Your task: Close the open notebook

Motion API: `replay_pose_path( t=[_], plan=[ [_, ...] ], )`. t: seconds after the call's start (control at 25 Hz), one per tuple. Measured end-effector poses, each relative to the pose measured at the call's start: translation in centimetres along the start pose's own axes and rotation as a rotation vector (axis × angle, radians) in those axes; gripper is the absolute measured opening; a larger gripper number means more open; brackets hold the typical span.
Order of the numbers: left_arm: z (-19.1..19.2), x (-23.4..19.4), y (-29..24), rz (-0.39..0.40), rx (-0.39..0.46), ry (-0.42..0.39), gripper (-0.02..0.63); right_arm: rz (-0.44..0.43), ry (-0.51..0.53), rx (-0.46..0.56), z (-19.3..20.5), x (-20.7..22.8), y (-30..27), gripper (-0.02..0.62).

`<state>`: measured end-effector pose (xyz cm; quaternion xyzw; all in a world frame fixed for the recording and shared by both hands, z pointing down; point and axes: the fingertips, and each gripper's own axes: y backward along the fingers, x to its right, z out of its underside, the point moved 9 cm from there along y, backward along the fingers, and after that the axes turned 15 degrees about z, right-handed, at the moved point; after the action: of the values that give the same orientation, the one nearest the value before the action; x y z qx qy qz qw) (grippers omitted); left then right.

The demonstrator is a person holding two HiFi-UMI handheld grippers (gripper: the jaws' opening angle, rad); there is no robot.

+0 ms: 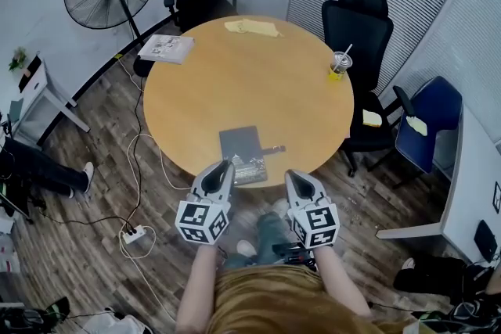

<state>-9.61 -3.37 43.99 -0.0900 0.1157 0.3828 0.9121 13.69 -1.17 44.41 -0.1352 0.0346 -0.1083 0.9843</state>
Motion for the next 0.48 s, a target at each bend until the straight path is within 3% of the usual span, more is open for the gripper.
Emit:
replay_pose_path(
  t=[0.48],
  plan=[
    [0.25, -0.56, -0.33, -0.001, -0.01, 0.01, 0.063, 0.002, -0.01, -0.009, 0.11, 0.12, -0.44, 0.011]
  ],
)
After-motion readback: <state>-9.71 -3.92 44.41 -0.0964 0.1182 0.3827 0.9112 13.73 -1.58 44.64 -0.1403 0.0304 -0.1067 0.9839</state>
